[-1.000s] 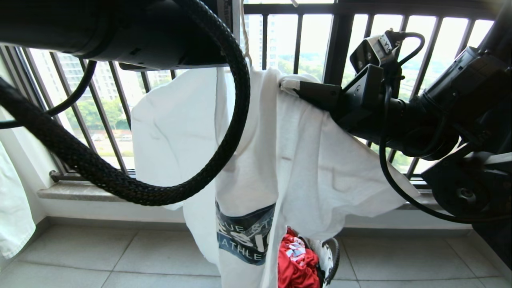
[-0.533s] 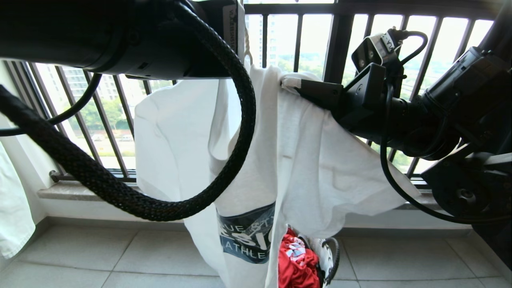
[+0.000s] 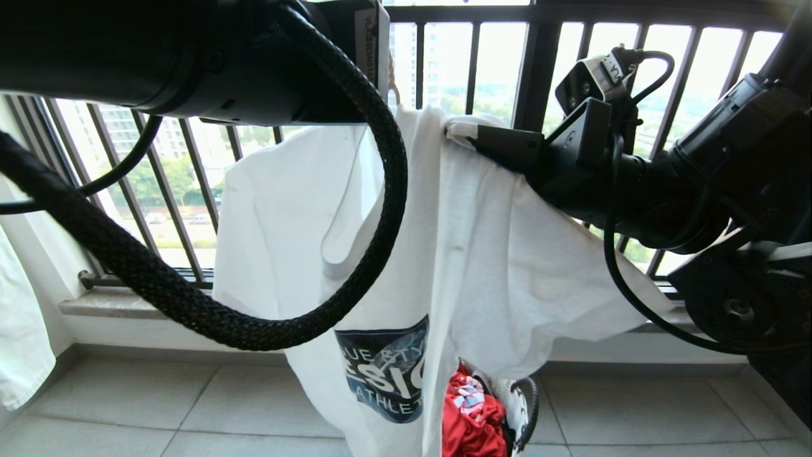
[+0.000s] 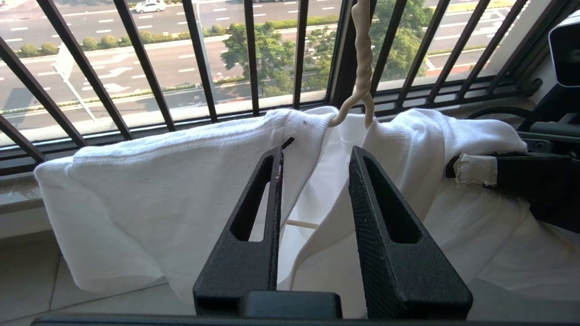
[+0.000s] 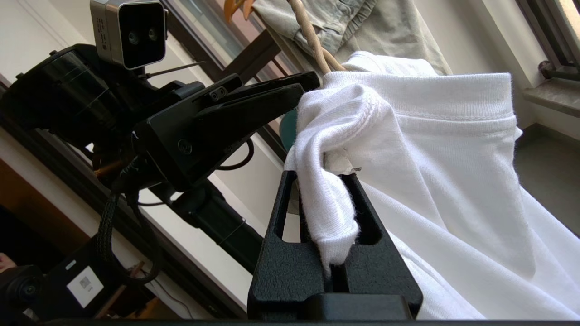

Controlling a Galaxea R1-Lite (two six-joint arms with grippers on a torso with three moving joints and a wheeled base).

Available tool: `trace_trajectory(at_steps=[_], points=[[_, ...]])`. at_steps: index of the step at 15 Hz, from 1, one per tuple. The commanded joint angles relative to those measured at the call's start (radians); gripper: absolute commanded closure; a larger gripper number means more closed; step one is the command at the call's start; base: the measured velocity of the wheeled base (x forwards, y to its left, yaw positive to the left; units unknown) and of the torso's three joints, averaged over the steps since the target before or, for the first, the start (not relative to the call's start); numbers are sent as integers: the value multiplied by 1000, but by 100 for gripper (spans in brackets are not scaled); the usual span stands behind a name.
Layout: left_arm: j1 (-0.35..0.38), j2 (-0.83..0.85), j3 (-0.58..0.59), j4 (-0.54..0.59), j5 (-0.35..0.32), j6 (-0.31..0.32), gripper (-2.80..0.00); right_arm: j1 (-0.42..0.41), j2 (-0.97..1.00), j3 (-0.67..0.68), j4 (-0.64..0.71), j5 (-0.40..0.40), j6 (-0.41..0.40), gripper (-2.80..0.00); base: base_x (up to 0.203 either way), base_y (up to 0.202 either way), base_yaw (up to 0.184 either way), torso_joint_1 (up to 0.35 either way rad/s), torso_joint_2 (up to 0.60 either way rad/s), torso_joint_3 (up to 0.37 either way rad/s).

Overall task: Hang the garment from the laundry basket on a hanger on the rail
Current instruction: Hang the clothes on the clothes rack, then hang the clothes rack on the clothesline

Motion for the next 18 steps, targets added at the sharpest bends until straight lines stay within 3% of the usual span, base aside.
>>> trace_trajectory(at_steps=[1,4,8,10,11,14,15,16,18], points=[[0,1,5,3,4,-2,-280,0,3,1,-41,4,16,0,0,0,0,0,0,0],[0,-15,6,7,4,1,-280,-5,11,1,-97,2,71,0,0,0,0,0,0,0],[9,-114,47,11,7,24,-280,-11,12,-1,-105,5,74,0,0,0,0,0,0,0],[47,-199,75,13,7,36,-280,-11,14,-1,-105,7,74,0,0,0,0,0,0,0],[65,-228,79,14,6,49,0,-11,15,-1,-105,7,74,0,0,0,0,0,0,0],[133,-260,78,37,-3,80,0,-11,13,-1,-105,10,76,0,0,0,0,0,0,0],[171,-264,77,79,-52,89,0,-11,10,-1,-104,11,81,0,0,0,0,0,0,0],[211,-278,80,140,-179,110,0,-11,10,-4,-105,15,98,0,0,0,0,0,0,0],[333,-309,90,282,-445,230,0,-11,10,-8,-105,38,121,0,0,0,0,0,0,0]])
